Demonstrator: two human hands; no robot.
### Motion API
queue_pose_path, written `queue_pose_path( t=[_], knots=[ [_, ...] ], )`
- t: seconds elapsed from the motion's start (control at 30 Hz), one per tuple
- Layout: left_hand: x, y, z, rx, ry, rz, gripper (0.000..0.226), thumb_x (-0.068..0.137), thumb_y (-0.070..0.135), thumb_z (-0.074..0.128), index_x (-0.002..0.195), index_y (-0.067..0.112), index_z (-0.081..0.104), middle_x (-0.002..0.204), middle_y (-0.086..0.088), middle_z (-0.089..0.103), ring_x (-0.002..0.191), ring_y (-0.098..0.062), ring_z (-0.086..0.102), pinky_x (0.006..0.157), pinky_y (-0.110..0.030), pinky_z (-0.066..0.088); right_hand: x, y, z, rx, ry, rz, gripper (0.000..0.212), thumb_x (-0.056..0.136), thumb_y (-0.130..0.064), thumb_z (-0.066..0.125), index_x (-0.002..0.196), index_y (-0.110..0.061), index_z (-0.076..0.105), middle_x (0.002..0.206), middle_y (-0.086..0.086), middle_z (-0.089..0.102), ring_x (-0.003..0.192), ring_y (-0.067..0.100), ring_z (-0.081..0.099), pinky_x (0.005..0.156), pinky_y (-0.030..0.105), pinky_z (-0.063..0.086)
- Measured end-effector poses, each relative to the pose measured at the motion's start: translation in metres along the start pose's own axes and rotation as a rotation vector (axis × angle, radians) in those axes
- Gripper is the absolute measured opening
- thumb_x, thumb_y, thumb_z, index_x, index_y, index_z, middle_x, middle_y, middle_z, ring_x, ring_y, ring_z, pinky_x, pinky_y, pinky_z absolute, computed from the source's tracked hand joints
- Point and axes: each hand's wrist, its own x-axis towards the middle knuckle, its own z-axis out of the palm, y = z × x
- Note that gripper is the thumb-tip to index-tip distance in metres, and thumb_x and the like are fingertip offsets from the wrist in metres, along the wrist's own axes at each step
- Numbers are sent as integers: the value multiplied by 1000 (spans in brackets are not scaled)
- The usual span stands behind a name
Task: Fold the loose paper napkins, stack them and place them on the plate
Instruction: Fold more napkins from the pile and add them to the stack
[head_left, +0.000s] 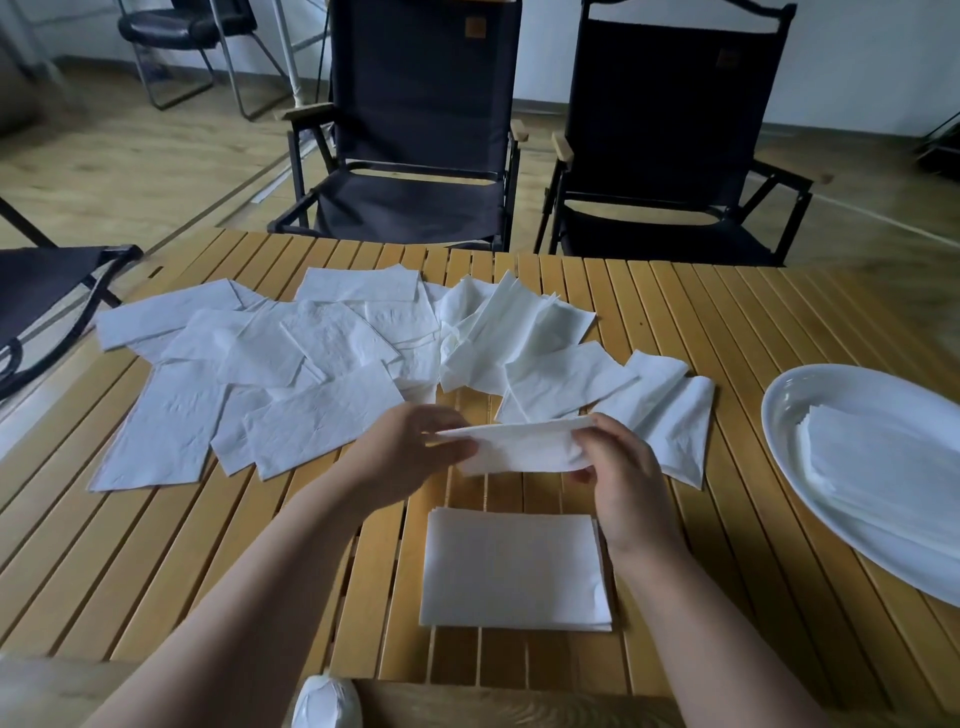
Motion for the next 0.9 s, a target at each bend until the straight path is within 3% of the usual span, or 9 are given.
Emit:
queue_pose_path(
  t=[0.1, 0.2, 0.3, 0.4, 0.47, 0.6, 0.67, 0.73, 0.9],
  knots=[
    [-4, 5, -7, -154, 52, -71, 12, 91, 30, 69, 81, 27, 72, 67, 14, 69, 61, 3, 61, 57, -11, 44, 6, 4, -10, -84, 3, 24, 22, 96, -22, 60, 78, -10, 66, 74, -1, 62, 81, 24, 60, 75, 37, 50],
    [-5, 6, -10, -152, 17, -139, 16, 91, 32, 69, 79, 22, 74, 67, 3, 67, 56, -1, 53, 57, -17, 44, 8, 2, -18, -199, -105, -2, 36, 85, -43, 59, 93, -8, 66, 87, 7, 71, 82, 23, 71, 81, 48, 55],
    [-7, 10, -11, -186, -81, -174, 17, 92, 32, 68, 81, 20, 75, 64, 7, 65, 58, -5, 53, 59, -20, 46, 9, 1, -23, -273, -98, -75, 43, 89, -50, 62, 91, -8, 62, 79, 13, 62, 70, 20, 63, 70, 37, 51],
    [-11, 13, -11, -201, -138, -193, 30, 96, 36, 61, 86, 10, 74, 68, 1, 65, 59, -8, 54, 63, -26, 46, 9, 3, -26, -300, -48, -117, 42, 94, -40, 63, 72, -6, 53, 60, 7, 44, 58, 14, 44, 57, 27, 38],
    [-12, 17, -12, -190, -137, -209, 38, 97, 41, 58, 89, 6, 73, 71, -6, 66, 60, -10, 55, 66, -30, 46, 9, 5, -27, -333, -56, -107, 39, 94, -37, 64, 71, -8, 53, 60, 7, 46, 57, 13, 44, 56, 27, 37],
    [-17, 25, -19, -71, -124, -256, 43, 97, 39, 58, 86, -2, 67, 61, -3, 55, 53, -13, 45, 58, -28, 37, 9, 1, -34, -412, -139, -75, 33, 92, -36, 67, 69, -14, 59, 56, -2, 55, 54, 15, 52, 59, 35, 45],
    [-26, 28, -25, -51, -207, -285, 40, 97, 39, 57, 87, 1, 68, 59, -4, 57, 54, -13, 45, 58, -28, 35, 6, -3, -42, -426, -232, 8, 30, 91, -42, 66, 78, -15, 70, 71, 3, 72, 72, 23, 69, 75, 43, 56],
    [-34, 32, -30, -25, -352, -319, 34, 96, 40, 58, 86, 10, 70, 60, -1, 66, 57, -15, 50, 62, -30, 38, 2, -7, -49, -497, -311, 71, 41, 86, -53, 63, 80, -13, 71, 78, 8, 73, 78, 25, 71, 82, 49, 55],
    [-37, 34, -24, 61, -625, -378, 23, 96, 38, 60, 88, 18, 68, 65, 5, 72, 51, -5, 57, 52, -17, 37, -2, -9, -59, -716, -471, 167, 45, 91, -40, 66, 53, -18, 55, 54, -8, 51, 54, 6, 51, 67, 32, 41]
  ],
)
